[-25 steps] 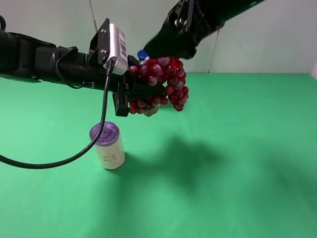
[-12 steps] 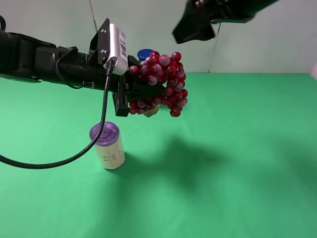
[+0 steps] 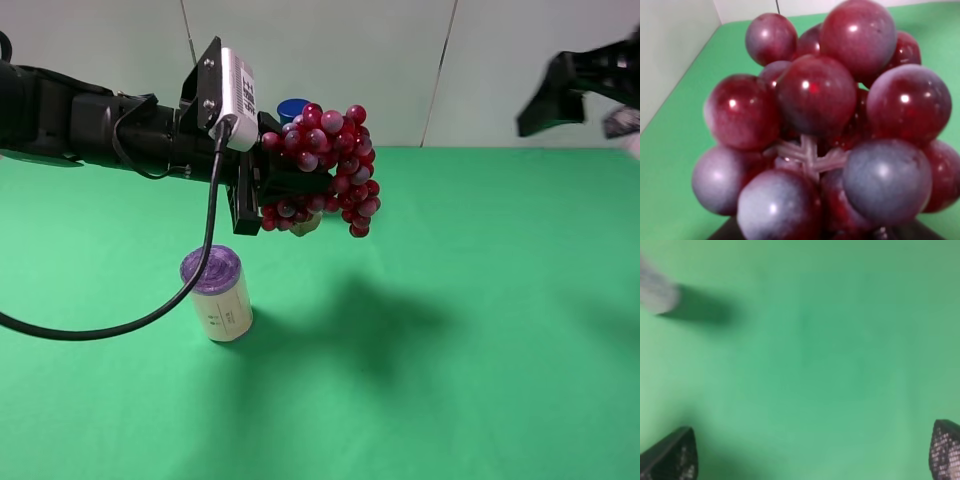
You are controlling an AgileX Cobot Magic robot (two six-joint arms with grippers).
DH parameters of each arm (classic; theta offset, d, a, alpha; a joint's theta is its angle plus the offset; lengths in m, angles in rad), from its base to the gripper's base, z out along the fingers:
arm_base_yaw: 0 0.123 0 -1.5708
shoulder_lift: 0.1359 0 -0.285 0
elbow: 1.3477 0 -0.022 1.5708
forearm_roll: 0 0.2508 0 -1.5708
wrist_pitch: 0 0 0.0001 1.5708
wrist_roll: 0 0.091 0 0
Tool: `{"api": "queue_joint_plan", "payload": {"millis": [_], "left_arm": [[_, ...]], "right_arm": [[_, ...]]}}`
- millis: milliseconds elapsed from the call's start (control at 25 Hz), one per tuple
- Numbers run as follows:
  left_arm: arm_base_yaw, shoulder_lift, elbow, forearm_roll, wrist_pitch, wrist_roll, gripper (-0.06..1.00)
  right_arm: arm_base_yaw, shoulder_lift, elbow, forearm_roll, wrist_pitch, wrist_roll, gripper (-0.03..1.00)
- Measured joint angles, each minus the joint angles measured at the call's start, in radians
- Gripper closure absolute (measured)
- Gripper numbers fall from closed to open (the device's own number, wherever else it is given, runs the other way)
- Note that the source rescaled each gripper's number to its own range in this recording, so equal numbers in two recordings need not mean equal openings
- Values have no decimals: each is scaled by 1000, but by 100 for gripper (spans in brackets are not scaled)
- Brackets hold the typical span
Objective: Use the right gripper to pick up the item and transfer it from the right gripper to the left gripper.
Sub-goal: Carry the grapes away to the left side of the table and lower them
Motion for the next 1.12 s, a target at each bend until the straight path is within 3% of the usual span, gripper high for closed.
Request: {"api": "queue_joint_plan", "payload": {"millis": [160,440,760,1120], "left_arm": [[0,0,0,0,0,-1,93],[0,0,0,0,8,-5,93],[0,0,0,0,23,-7,93],[0,0,0,0,23,-7,93]], "right_arm": [[-59,-126,64,-40,-10,76,-3],[-60,-396,163,-95,2,154,-3],[-60,-751,296,-139,59,176,-3],[-60,-999,369,-193,196,195,-3]]}}
